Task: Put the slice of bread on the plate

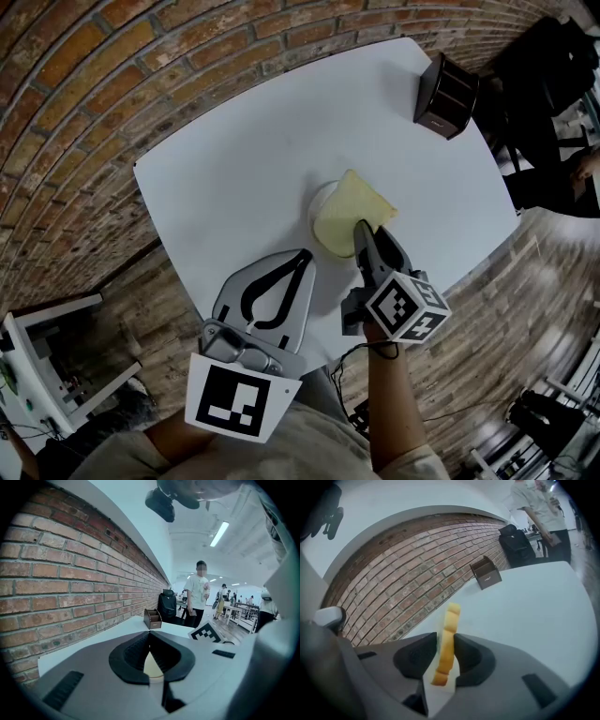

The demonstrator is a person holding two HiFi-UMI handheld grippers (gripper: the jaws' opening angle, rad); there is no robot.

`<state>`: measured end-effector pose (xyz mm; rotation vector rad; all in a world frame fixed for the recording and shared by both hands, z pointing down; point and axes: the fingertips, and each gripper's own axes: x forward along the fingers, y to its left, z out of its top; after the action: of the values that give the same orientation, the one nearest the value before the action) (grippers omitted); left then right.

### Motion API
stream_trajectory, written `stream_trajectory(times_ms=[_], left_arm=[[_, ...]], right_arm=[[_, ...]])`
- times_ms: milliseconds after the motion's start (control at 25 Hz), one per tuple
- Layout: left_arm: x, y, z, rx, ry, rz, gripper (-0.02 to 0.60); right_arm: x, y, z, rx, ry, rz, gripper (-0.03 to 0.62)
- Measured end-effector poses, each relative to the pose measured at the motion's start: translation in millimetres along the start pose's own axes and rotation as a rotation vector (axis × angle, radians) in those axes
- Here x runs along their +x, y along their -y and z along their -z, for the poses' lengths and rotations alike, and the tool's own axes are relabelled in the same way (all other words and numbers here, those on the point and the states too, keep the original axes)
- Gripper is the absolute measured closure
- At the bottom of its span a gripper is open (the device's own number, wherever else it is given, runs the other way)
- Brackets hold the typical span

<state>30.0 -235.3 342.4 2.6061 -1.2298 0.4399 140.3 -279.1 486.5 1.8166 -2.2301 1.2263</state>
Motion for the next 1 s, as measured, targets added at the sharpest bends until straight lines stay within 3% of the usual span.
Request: stream_trajectory(times_ms=[1000], left_arm=[[-1, -8, 4, -0.014, -0.004, -0.018, 0.572]], right_arm=[[10, 30, 6, 0.1, -0.022, 0.087, 0.465]])
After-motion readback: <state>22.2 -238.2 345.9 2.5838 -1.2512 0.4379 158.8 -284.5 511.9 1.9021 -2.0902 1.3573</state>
